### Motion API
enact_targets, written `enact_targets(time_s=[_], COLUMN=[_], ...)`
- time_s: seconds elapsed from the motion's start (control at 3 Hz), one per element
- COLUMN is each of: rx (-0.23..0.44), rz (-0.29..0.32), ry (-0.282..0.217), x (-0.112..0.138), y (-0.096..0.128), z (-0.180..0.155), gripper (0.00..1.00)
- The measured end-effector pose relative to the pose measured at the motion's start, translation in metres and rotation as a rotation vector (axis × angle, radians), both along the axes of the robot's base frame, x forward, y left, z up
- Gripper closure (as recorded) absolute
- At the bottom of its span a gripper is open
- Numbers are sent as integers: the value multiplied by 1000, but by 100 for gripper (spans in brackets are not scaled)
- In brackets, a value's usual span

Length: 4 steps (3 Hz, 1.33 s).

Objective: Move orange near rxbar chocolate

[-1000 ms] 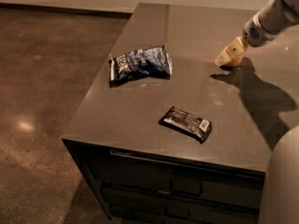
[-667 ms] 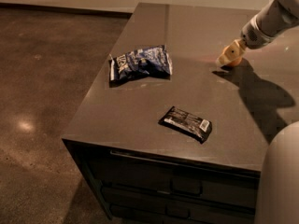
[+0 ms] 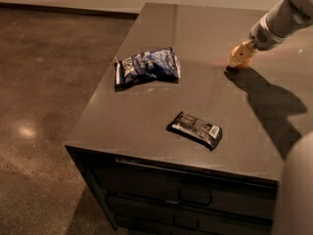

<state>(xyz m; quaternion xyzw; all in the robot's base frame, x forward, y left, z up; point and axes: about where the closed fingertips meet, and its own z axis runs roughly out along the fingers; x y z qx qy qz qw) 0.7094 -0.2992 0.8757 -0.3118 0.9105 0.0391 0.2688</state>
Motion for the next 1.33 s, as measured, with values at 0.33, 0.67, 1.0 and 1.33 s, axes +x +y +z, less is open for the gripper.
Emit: enact_targets(time_s=[0.33,0.67,1.0,1.33], rx=[-17,-25,-13,3], rz=[79,172,279,390], ry=[-24,-50,-31,2], x=[-27,-75,-124,-160], y=[16,39,67,95], z=[17,32,27,16], gripper=[95,100,100,100])
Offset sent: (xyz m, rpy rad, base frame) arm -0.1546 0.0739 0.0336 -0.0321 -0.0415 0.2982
